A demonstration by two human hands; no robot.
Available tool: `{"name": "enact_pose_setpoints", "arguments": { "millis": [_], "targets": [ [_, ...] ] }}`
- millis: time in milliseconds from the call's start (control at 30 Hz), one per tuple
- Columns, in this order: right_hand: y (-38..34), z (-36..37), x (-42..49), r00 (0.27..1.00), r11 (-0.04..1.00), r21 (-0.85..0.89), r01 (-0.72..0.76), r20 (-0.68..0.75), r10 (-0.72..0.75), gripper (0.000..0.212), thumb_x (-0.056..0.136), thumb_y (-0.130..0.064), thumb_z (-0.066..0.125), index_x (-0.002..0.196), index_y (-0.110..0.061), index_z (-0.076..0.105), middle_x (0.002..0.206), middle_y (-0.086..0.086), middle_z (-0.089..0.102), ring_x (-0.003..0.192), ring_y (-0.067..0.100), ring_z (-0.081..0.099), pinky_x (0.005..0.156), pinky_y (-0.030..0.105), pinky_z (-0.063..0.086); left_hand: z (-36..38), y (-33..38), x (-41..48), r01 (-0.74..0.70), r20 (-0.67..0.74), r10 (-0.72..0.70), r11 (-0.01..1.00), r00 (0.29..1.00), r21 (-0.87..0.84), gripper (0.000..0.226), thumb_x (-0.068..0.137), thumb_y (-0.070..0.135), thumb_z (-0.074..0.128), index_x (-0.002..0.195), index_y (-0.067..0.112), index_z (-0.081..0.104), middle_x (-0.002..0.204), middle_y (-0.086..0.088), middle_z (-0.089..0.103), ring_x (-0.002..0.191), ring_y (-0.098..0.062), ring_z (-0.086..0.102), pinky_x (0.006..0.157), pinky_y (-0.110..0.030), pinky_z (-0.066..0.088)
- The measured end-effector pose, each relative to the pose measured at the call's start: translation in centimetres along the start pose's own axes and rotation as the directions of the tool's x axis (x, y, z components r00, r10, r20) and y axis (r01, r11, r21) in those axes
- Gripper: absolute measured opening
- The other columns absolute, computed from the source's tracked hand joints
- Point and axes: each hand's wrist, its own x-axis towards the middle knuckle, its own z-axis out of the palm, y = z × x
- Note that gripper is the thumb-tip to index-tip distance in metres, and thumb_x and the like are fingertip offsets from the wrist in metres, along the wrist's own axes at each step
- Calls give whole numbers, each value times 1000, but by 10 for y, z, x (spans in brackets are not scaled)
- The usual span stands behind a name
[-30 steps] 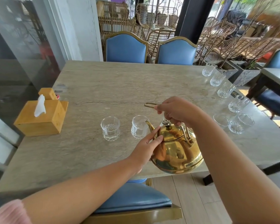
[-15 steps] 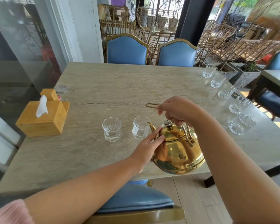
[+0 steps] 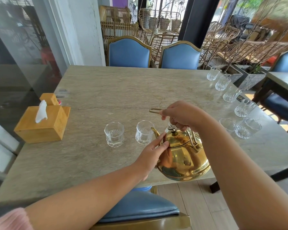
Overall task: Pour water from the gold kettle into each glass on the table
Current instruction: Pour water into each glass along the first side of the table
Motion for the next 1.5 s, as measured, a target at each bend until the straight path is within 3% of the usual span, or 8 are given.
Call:
{"name": "enact_pose_setpoints", "arguments": {
  "millis": [67,467,667,833,967,1100,1300,1500],
  "targets": [
    [0,0,0,1000,1000,-3,1,-2,-1,30,94,-24,52,100,4,63,56,3,42,40,12,31,36,20,28,0,0,1,-2,1,2,1000,1000,-7,44,96,34,49,138,43,41,114,14,58,100,-3,55,86,-31,46],
    [2,1,0,1000,1000,0,4,-3,-4,28,95,-23,51,99,1,62,57,3,42,41,12,31,35,20,28,-3,-5,5,-11,11,11,1000,1000,-2,44,96,35,49,138,43,41,110,20,56,98,3,53,96,-37,46],
    [12,1,-2,999,998,22,51,-10,-50,25,94,-24,52,91,-2,63,56,5,43,41,13,32,36,21,29,-2,-9,5,-17,23,17,1000,1000,10,45,96,33,49,140,41,39,111,19,57,92,4,57,68,-16,50],
    [26,2,-8,993,991,90,103,-67,-97,25,94,-24,53,90,-2,65,53,1,47,37,11,33,35,21,30,-2,-10,4,-27,31,26,999,999,31,45,96,28,51,138,39,41,124,1,61,92,-2,63,58,-9,50],
    [40,5,-14,988,973,200,113,-127,-89,22,92,-23,55,82,-5,64,49,-2,44,37,11,31,35,20,27,-3,-12,6,-70,22,68,993,997,93,45,95,24,53,135,42,43,126,-4,62,103,-13,64,70,-13,54],
    [53,7,-22,983,921,380,89,-184,-20,24,90,-20,56,69,-8,56,46,-3,38,35,9,27,32,17,23,-3,-17,9,-132,3,136,955,991,264,46,94,32,53,137,45,40,141,-1,45,121,-19,52,99,-36,49],
    [72,7,-35,972,831,539,137,-233,-9,25,89,-21,57,67,-11,51,48,0,33,37,11,22,35,18,17,0,-13,8,-184,55,182,836,982,518,52,93,46,50,141,48,32,148,2,29,134,-22,35,107,-49,39],
    [84,-5,-52,959,790,593,158,-281,19,30,87,-24,59,61,-14,48,42,-4,28,36,11,17,36,16,13,16,-4,5,-202,108,171,794,979,573,52,93,47,50,141,50,31,154,3,25,142,-17,22,114,-50,26]
  ]
}}
